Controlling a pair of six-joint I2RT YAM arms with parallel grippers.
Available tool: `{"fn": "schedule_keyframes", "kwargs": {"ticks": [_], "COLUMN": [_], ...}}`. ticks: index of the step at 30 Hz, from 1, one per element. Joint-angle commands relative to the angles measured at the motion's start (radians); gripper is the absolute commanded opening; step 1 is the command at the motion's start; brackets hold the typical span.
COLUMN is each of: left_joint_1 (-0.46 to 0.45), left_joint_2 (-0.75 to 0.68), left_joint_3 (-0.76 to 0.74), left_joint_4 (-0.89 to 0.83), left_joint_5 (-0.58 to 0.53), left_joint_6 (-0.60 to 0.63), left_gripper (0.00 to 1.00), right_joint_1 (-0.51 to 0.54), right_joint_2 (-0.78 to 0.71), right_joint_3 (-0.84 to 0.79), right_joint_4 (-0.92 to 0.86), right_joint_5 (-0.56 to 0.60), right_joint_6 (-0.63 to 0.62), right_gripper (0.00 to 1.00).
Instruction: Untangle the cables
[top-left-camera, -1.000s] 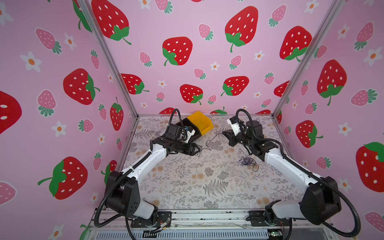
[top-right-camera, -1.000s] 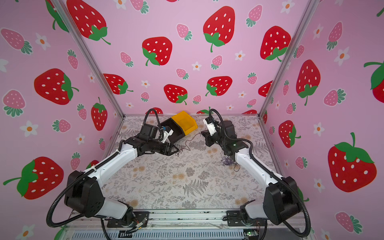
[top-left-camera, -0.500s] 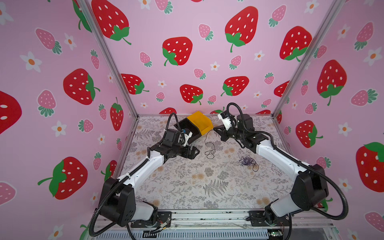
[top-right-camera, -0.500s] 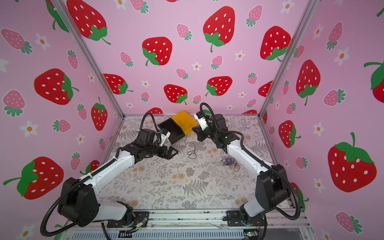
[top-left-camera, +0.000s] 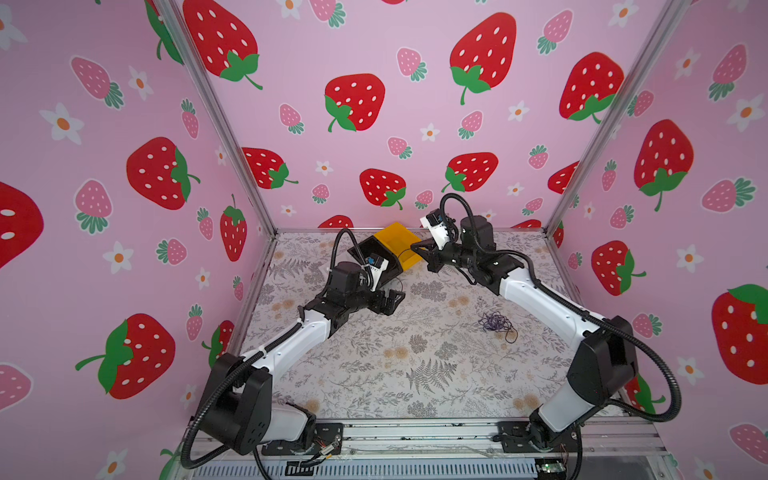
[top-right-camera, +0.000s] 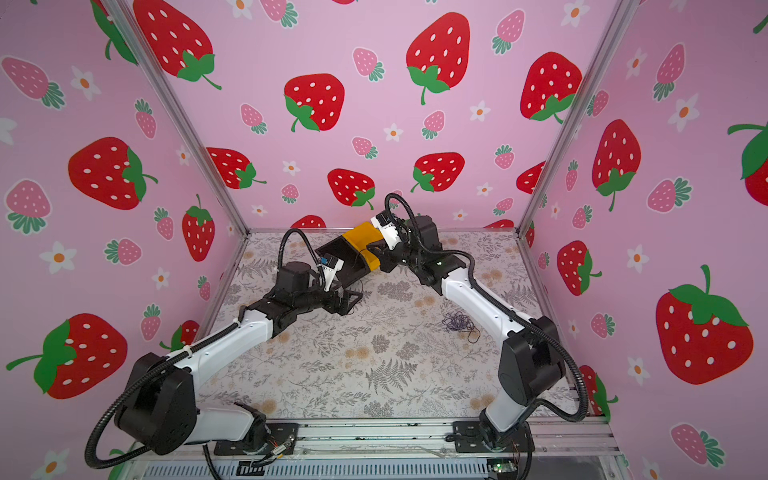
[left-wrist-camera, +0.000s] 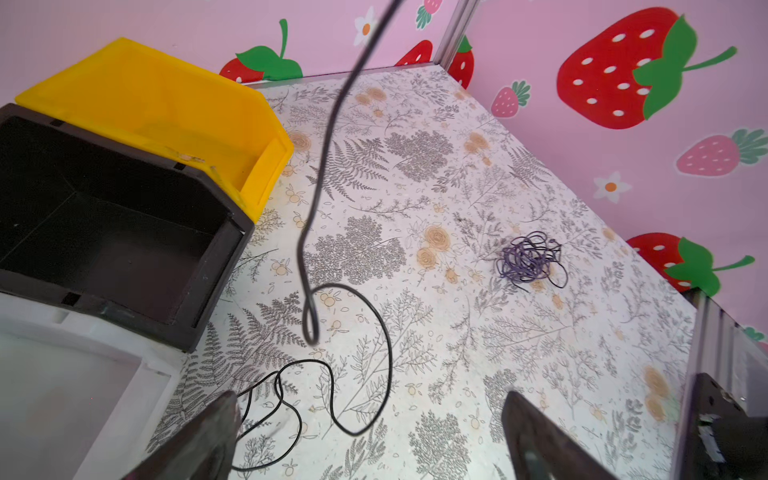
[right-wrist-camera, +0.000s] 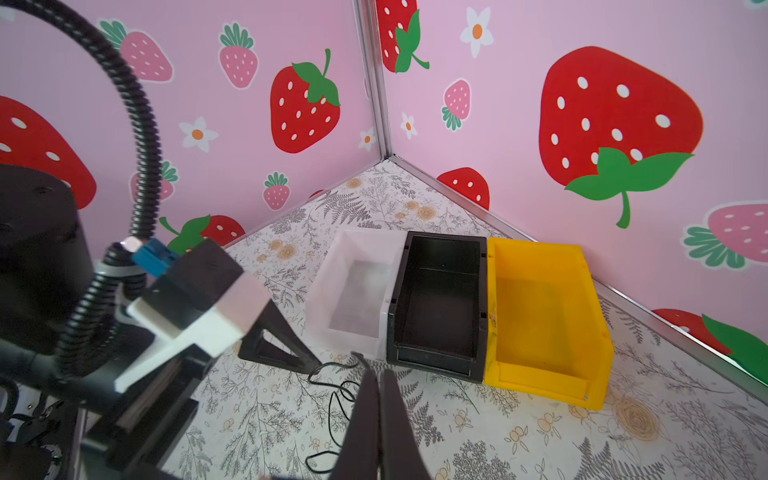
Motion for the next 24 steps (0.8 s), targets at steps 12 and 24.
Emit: {"fn": "schedule_keyframes", "kwargs": {"ticks": [12,24], "left_joint_1": [0.008,0.0], "left_joint_2": [0.193,0.225], "left_joint_3": [0.088,0.085], "left_joint_4": [0.176,0.235], "left_joint_5": [0.109,0.082], "left_joint_6": [-0.085,-0.096], "left_gripper": [0.84,0.56], "right_joint_1": [0.013,0.012], "right_joint_2": [0.044,0.056], "right_joint_3": [0.094,0.109], "right_joint_4": [0.023,0.039], "right_joint_5": [-0.063,-0.071], "right_joint_6": [0.017,0.036], "right_gripper": [0.0,0.0]}}
